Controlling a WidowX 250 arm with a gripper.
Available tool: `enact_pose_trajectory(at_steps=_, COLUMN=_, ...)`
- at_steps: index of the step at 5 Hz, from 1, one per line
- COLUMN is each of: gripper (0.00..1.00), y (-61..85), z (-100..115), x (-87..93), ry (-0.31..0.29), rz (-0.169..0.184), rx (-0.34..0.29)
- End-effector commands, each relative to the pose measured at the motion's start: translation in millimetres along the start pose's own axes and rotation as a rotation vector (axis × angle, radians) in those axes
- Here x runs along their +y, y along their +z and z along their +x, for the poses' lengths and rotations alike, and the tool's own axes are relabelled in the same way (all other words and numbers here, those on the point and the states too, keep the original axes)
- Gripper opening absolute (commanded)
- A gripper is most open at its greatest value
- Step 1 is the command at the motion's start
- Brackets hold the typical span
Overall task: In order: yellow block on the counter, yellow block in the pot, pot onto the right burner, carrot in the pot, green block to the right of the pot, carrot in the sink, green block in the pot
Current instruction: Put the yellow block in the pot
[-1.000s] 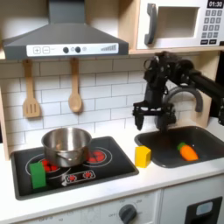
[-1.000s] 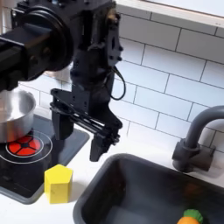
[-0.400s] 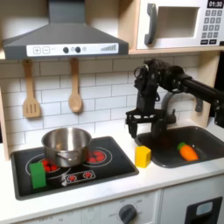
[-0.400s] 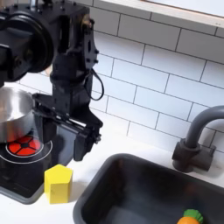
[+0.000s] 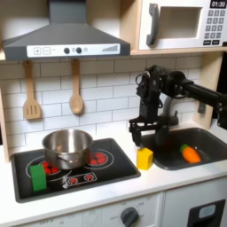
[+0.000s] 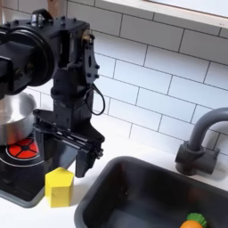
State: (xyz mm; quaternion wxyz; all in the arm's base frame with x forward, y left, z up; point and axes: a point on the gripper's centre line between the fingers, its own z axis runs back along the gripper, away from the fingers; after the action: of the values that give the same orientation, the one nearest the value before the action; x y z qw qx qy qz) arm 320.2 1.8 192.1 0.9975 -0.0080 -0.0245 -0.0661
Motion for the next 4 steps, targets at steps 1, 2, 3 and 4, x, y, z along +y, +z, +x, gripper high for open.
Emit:
enact_pose_trajectory(at_steps=1, gripper=1.00, y=-7.5, z=-4.1, x=3.6, ry=0.007, rz=0.008, rx=0.023)
enact_pose_trajectory(at_steps=2, gripper=1.00, y=-10.3, z=-8.0, x=3.6, ry=0.003, rz=0.011, rx=0.036)
enact_pose_trajectory(at_steps=3, gripper=1.00, y=-17.8, z=-12.9, x=2.7, ry=0.003, rz=0.008, rx=0.059)
enact_pose_trajectory(at_steps=4, gripper=1.00, y=-22.1, z=-12.6, x=5.4, ry=0.021, rz=0.003, rx=0.070)
